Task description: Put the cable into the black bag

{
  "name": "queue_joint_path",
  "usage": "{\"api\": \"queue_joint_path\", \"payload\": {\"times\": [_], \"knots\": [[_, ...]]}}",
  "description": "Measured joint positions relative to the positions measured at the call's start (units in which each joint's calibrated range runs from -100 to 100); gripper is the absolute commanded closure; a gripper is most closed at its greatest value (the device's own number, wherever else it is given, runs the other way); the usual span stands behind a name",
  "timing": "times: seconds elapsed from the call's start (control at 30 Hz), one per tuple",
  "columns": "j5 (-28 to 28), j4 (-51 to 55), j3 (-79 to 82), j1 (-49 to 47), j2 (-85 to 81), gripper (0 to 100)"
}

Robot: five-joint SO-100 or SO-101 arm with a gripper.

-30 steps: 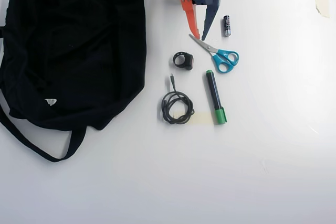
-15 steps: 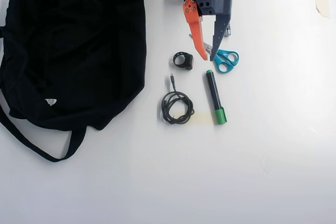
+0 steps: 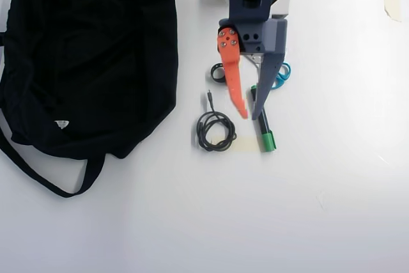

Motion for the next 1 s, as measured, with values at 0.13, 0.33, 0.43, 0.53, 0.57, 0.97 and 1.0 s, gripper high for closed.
{"api": "queue_joint_path", "payload": {"times": [0.13,0.33,0.43,0.53,0.57,0.97,1.0], "knots": [[2.0,-5.8,-4.3,1.4,6.4,97],[2.4,-11.9,-4.4,1.5,9.4,97],[2.4,-12.0,-4.4,2.2,9.5,97],[2.4,-12.2,-4.4,2.6,9.5,97],[2.4,-12.2,-4.4,2.6,9.5,97],[2.4,-12.2,-3.8,2.5,9.5,97],[2.4,-12.2,-3.8,2.5,9.5,97]]}}
